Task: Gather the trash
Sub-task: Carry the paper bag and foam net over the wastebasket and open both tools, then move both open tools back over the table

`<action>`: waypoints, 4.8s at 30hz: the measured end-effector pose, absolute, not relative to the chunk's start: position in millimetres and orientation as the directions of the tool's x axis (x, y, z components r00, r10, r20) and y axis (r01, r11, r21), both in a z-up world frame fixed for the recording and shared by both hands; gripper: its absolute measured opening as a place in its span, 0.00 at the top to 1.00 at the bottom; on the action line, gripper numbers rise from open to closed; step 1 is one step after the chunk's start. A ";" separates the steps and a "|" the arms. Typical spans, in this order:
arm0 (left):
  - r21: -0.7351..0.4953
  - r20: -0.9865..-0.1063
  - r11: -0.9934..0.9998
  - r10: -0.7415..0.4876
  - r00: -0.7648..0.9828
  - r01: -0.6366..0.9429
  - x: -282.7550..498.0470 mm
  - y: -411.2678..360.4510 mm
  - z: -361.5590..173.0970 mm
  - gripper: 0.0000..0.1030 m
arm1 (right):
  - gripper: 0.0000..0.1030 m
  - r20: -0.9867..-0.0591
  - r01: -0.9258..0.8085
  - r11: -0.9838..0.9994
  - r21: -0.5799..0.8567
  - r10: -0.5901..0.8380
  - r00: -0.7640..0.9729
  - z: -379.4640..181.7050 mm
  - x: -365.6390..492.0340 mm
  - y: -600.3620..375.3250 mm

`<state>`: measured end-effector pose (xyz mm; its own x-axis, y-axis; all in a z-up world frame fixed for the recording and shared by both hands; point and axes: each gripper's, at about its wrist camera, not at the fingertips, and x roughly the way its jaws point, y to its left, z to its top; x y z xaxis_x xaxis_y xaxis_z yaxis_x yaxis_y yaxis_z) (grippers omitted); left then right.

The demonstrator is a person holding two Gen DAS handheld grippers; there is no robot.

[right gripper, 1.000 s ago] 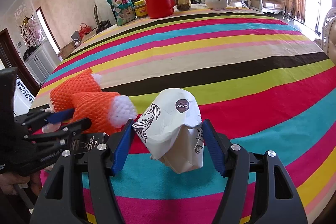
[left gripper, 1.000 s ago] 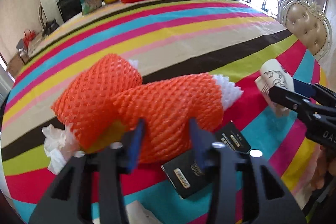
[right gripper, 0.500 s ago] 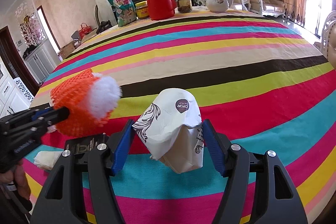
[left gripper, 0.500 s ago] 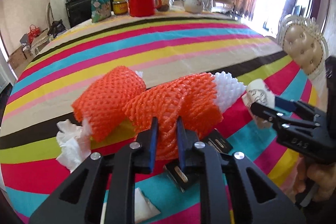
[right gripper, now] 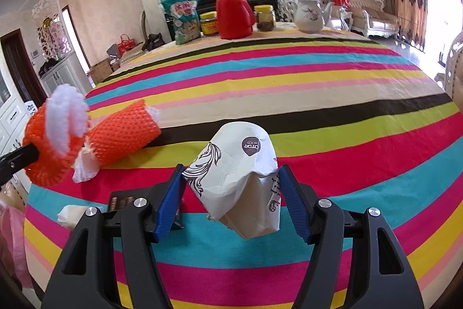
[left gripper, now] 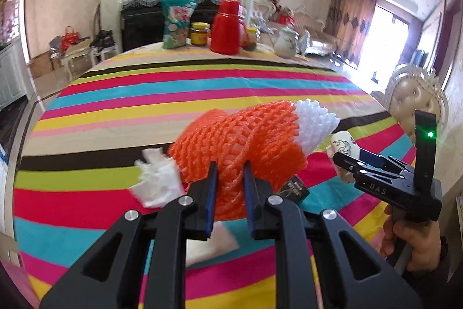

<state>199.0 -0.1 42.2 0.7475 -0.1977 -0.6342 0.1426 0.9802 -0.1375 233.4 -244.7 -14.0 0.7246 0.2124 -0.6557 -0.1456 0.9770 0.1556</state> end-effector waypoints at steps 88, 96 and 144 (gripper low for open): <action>-0.278 -0.590 0.759 0.348 0.728 -0.588 -188.9 375.4 7.5 0.49 | 0.36 -0.706 -0.877 0.479 0.046 0.637 0.310 1.3 -19.7 237.6; -0.283 -0.586 0.749 0.360 0.727 -0.599 -194.9 376.3 10.1 0.48 | 0.26 -0.707 -0.879 0.476 0.035 0.633 0.314 -0.7 -23.0 238.4; -0.166 -0.633 0.936 0.141 0.761 -0.311 -3.6 206.0 20.1 0.43 | 0.12 -0.662 -0.405 0.914 0.020 0.316 0.680 -11.2 182.6 -92.7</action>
<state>-3.6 206.0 20.1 0.7611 0.1410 -0.6332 -0.3113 0.9358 -0.1658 182.6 -92.7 -11.2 0.6802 0.3157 -0.6615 -0.4050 0.9141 0.0198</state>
